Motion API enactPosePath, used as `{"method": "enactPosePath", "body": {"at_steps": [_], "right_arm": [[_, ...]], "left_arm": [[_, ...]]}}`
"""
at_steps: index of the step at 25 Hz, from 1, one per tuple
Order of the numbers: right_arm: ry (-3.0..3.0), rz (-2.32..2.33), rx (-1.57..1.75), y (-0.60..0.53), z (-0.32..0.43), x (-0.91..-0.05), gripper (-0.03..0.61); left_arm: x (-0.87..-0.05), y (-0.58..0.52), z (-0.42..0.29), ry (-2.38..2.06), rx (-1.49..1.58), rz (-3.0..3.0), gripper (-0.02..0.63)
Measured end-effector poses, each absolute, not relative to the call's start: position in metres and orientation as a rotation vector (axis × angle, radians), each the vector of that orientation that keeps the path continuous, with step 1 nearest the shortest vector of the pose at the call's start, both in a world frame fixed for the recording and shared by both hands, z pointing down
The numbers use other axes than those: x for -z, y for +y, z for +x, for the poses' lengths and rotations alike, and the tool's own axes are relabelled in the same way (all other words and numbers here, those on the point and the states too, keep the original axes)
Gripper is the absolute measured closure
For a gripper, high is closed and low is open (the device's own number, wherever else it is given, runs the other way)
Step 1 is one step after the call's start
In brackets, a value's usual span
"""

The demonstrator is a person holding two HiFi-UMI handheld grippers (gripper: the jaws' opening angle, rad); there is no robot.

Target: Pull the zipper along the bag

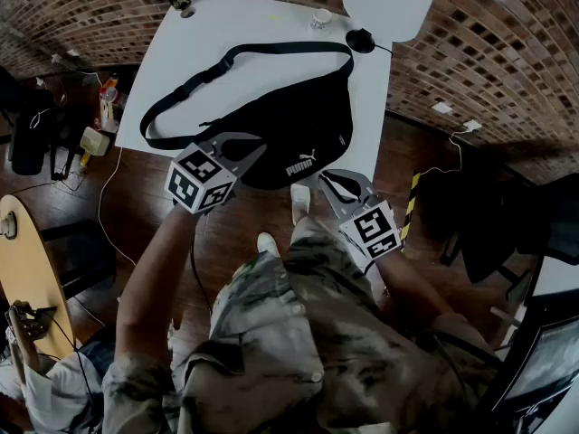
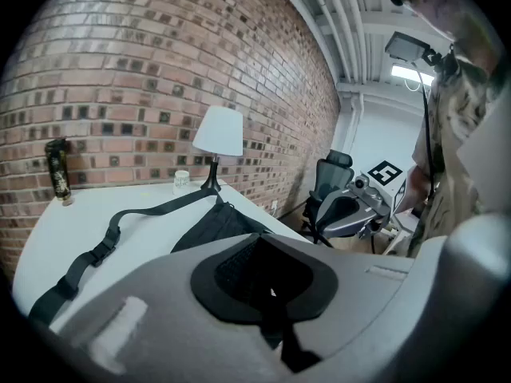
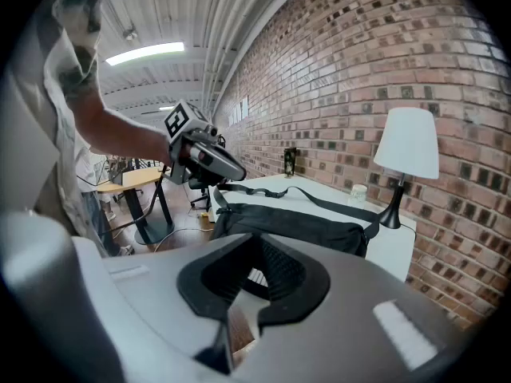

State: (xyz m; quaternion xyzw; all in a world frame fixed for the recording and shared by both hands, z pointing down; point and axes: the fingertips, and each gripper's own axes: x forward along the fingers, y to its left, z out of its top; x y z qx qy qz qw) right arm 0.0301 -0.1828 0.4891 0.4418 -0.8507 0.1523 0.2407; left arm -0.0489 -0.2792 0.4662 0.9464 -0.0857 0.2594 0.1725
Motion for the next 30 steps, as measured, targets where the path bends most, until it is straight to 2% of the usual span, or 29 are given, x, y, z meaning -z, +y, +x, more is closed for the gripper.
{"method": "enactPosePath", "body": {"at_steps": [6, 16, 21, 25, 30], "right_arm": [[-2.27, 1.197, -0.409, -0.255, 0.058, -0.538, 0.535], [-2.114, 1.22, -0.529, -0.289, 0.068, -0.601, 0.48], [-2.082, 1.211, -0.594, -0.288, 0.07, -0.62, 0.485], [-2.069, 1.23, -0.581, -0.286, 0.07, -0.621, 0.546], [-2.084, 1.235, -0.588, -0.285, 0.063, -0.619, 0.548]], "left_arm": [[-0.521, -0.353, 0.017, -0.116, -0.888, 2.647, 0.612], [-0.597, -0.38, 0.091, 0.185, -1.202, 2.532, 0.613], [-0.626, -0.375, 0.1, 0.309, -1.323, 2.429, 0.614], [-0.63, -0.375, 0.099, 0.33, -1.345, 2.368, 0.614], [-0.633, -0.375, 0.098, 0.312, -1.336, 2.351, 0.614]]}}
